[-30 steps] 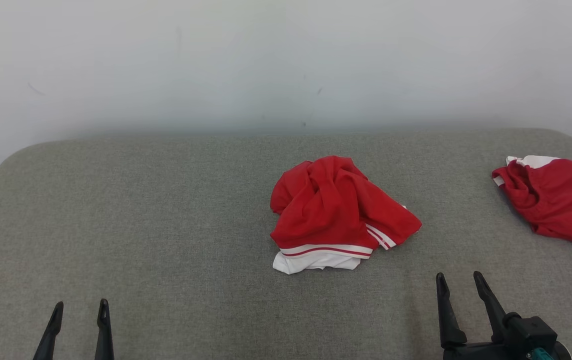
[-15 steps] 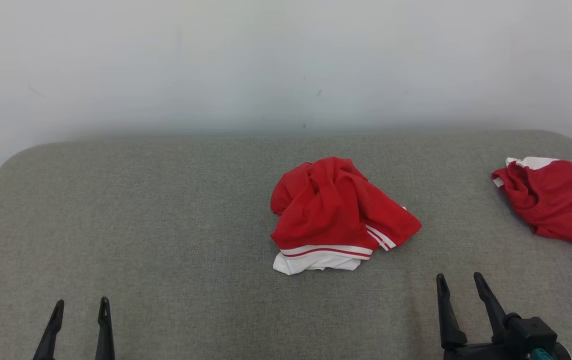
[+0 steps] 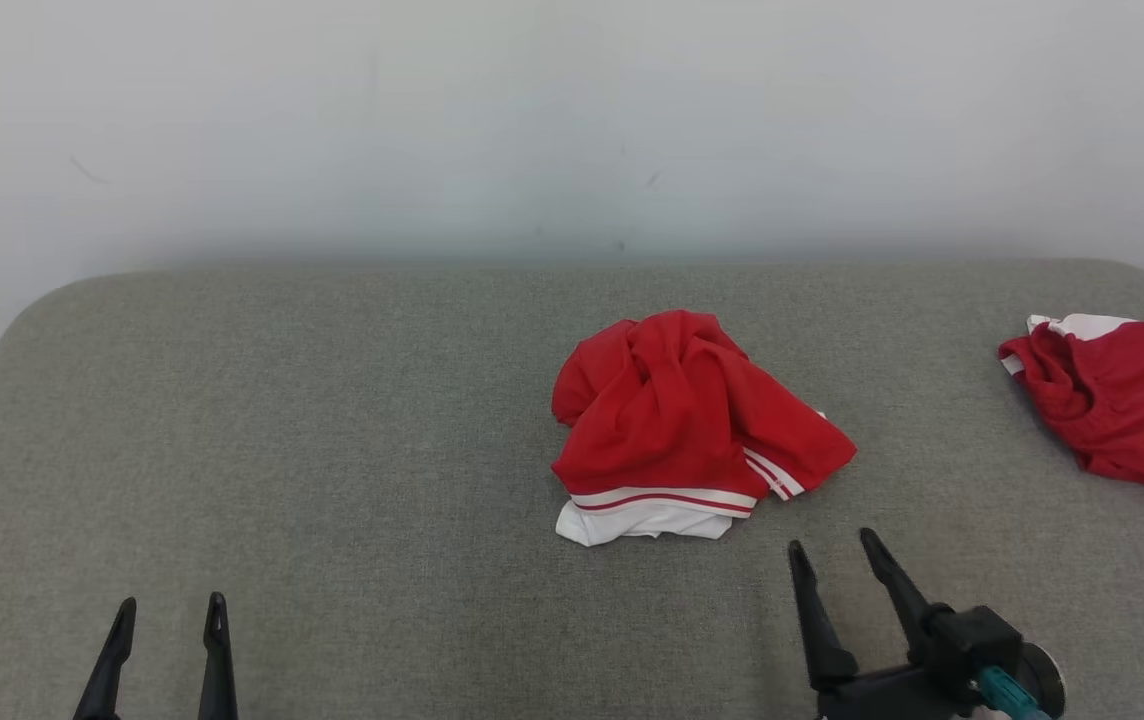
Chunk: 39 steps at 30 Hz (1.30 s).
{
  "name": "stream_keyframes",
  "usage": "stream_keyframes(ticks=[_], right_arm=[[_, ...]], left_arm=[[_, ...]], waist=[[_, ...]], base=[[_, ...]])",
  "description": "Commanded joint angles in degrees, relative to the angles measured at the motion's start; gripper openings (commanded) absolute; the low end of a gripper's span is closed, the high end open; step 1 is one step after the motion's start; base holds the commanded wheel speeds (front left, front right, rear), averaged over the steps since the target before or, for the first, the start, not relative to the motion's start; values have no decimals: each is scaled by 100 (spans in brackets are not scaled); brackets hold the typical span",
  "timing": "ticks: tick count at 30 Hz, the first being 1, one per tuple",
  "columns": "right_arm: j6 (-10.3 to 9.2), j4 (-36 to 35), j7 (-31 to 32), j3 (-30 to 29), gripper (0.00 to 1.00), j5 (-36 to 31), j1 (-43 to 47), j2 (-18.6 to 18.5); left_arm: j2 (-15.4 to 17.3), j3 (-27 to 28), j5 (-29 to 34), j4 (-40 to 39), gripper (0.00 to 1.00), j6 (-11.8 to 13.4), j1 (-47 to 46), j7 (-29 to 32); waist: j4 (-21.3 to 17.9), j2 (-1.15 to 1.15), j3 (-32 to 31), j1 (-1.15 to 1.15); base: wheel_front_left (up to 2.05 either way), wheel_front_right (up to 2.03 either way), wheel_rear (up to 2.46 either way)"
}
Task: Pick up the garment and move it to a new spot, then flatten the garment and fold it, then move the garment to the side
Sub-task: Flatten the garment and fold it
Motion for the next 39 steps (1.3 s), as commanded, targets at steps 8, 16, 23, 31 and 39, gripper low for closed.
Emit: stream_keyframes(ticks=[8,16,23,31,39], right_arm=[[-15,790,496,571,100,-181,-1022,-138],[-15,2194,598,836,100,-198,-2116,-464],[-15,3463,373,1130,100,-36,-2803,-453],[-15,4226,53,1374,0,207,-3144,-460],[-15,3092,-26,1598,0,660,-2441,-687]], left_arm=[[-70,-164,34,27,100,-25,-264,-19],[-104,-393,29,75,100,-31,-619,-18],[-65,-504,-45,168,100,-28,-876,-19],[-64,-514,-54,212,100,-30,-847,-19],[-85,-384,-96,220,100,-30,-479,-19]], waist=[[218,0,264,0],[500,0,710,0],[596,0,866,0],[508,0,730,0],[120,0,289,0]], base=[[0,0,0],[0,0,0],[0,0,0],[0,0,0],[0,0,0]])
